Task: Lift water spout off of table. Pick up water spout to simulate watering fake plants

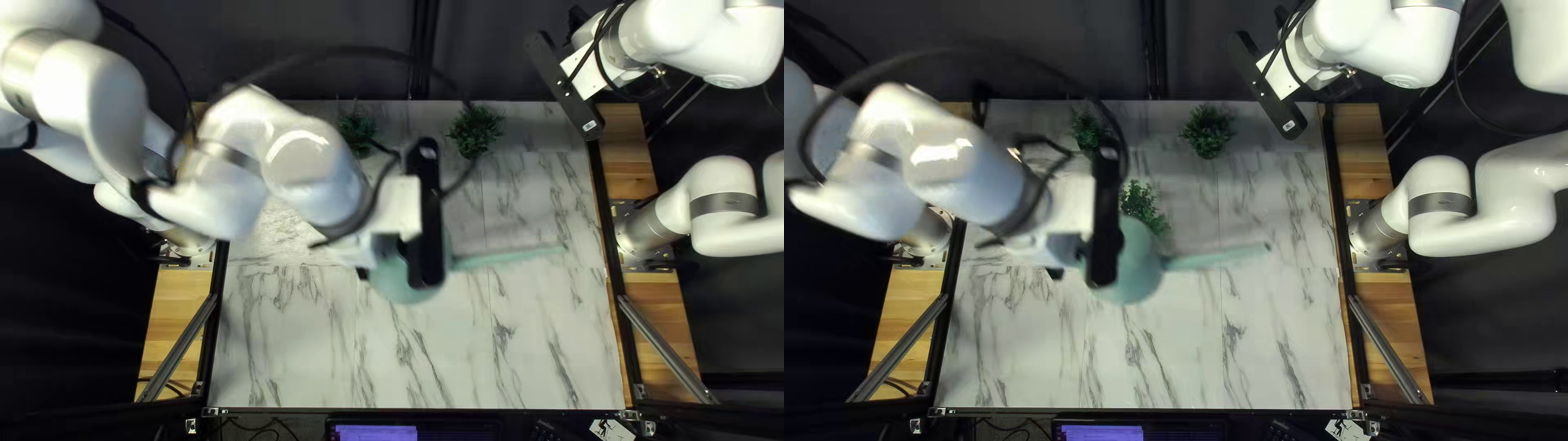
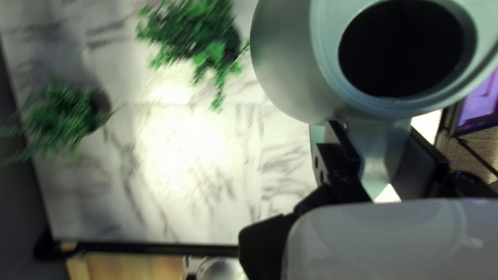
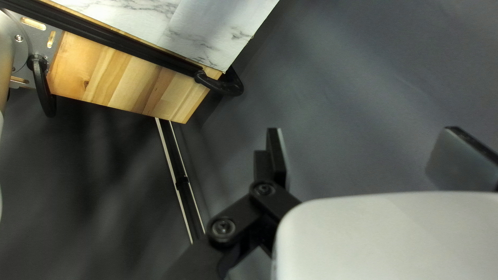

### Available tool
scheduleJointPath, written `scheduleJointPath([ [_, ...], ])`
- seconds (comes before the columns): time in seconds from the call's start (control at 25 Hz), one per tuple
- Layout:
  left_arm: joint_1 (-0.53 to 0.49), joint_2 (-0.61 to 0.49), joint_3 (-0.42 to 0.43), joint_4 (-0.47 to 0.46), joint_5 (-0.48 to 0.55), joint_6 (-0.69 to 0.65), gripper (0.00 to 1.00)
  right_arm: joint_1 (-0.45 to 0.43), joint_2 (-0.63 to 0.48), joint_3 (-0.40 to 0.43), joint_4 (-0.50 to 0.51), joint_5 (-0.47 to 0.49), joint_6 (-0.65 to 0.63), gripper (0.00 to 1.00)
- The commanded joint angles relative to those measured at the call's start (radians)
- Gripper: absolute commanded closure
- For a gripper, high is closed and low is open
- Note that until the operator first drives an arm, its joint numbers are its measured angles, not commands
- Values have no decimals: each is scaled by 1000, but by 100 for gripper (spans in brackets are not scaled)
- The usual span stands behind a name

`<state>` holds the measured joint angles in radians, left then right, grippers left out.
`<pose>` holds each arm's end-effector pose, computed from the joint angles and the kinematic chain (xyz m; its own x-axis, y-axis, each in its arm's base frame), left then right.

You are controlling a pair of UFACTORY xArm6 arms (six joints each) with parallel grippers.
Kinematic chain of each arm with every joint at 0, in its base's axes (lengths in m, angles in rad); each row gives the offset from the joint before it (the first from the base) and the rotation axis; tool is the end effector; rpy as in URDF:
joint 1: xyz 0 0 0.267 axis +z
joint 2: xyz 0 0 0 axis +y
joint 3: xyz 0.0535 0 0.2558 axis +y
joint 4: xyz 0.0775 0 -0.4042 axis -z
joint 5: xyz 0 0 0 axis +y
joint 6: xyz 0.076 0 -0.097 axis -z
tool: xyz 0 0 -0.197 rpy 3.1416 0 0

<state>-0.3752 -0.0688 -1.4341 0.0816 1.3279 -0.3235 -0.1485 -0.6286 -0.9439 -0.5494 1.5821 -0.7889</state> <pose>0.5387 -0.1888 0.3004 0.9796 -0.0653 0.1902 -0.0622 -0.9978 -0.0220 0.3432 -0.2070 0.3322 0.7864 0.4900 -0.3761 0.6116 -0.7034 0.3623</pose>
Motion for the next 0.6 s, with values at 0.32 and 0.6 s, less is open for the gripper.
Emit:
scheduleJointPath([
  [0.32,23,316,-171,-145,-197,332,100,0,0,0,0,0,0,0],
  [0.6,66,344,-105,-203,-289,471,100,0,0,0,0,0,0,0],
])
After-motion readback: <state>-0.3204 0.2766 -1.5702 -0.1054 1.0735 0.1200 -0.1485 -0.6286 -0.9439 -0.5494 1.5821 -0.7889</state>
